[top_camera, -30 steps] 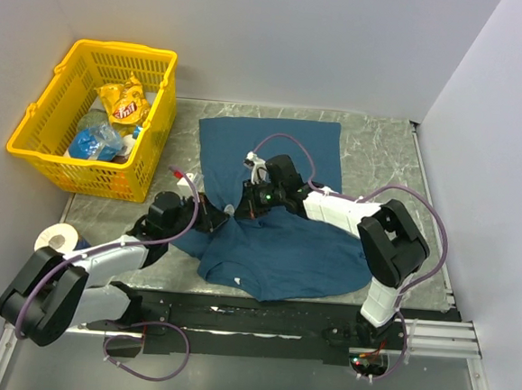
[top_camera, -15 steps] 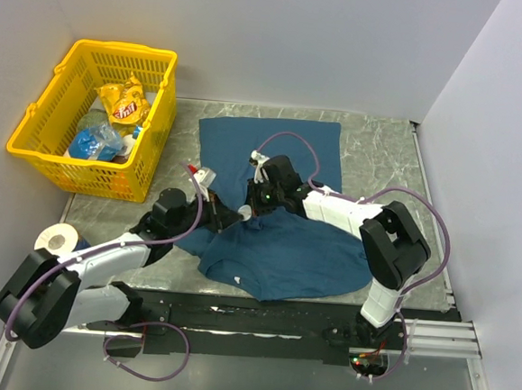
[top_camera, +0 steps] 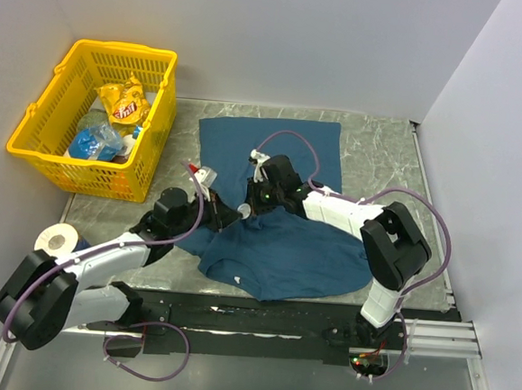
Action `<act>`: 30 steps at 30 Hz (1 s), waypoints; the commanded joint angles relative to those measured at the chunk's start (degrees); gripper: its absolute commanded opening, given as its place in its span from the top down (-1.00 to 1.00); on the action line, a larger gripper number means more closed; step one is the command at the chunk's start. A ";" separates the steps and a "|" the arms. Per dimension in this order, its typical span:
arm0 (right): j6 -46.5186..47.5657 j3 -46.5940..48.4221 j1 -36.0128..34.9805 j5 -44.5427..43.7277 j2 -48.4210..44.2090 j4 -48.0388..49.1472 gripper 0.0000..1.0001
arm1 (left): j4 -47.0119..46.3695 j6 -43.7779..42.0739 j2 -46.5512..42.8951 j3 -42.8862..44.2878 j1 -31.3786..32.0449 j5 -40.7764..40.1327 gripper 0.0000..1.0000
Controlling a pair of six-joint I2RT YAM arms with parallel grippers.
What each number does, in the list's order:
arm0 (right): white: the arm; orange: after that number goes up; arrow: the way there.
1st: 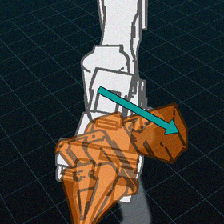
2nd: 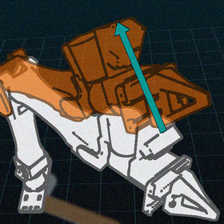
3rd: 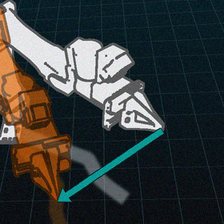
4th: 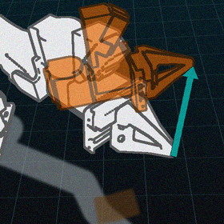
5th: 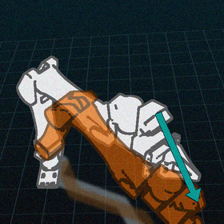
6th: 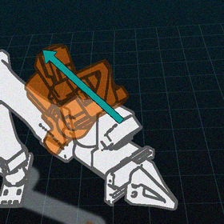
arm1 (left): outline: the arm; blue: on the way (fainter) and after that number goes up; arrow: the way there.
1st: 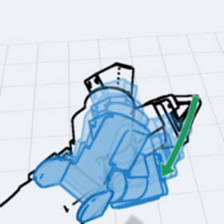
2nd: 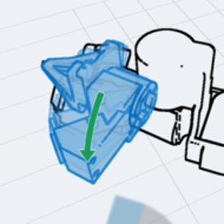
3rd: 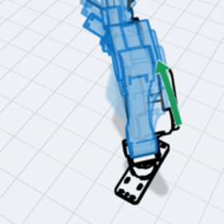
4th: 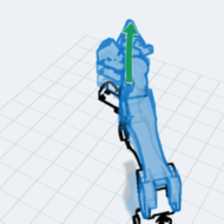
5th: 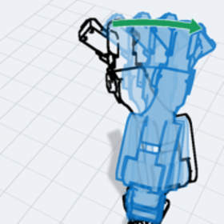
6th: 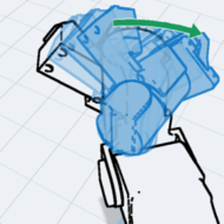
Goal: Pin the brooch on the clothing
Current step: Pin the brooch to the clothes.
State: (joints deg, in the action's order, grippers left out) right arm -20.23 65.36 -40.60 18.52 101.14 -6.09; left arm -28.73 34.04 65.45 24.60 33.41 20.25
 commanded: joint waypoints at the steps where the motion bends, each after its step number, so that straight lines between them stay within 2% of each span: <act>1: 0.98 1.26 -0.71 -0.68 -4.64 1.25 1.00 | 6.04 -4.94 -2.69 1.94 0.43 -8.79 0.98; 6: 1.24 1.61 -0.71 -0.42 -6.13 0.55 1.00 | 13.51 -6.18 -4.80 2.47 0.25 -17.25 0.98; 8: 1.33 1.70 -0.71 -0.68 -6.40 0.20 0.58 | 13.70 -5.92 -5.59 1.94 -0.27 -19.10 0.98; 10: 1.51 1.35 -0.71 -0.33 -6.92 0.55 0.54 | 13.88 -5.74 -6.74 1.42 -0.97 -19.46 0.98; 17: 1.95 1.17 -0.71 1.34 -7.28 1.34 0.50 | 12.56 -5.57 -7.88 -0.08 -4.75 -15.51 0.98; 23: 3.08 0.21 -0.62 2.30 -8.06 1.77 0.08 | 12.83 -6.35 -7.27 -0.52 -7.30 -13.23 0.98; 30: 5.28 0.03 -0.80 3.36 -6.49 1.17 -0.07 | 10.11 -6.27 -2.70 -0.87 -9.06 -6.72 0.98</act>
State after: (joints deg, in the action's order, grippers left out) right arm -17.08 65.32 -41.01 20.91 96.44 -6.17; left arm -15.46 28.56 60.40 24.34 24.95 8.82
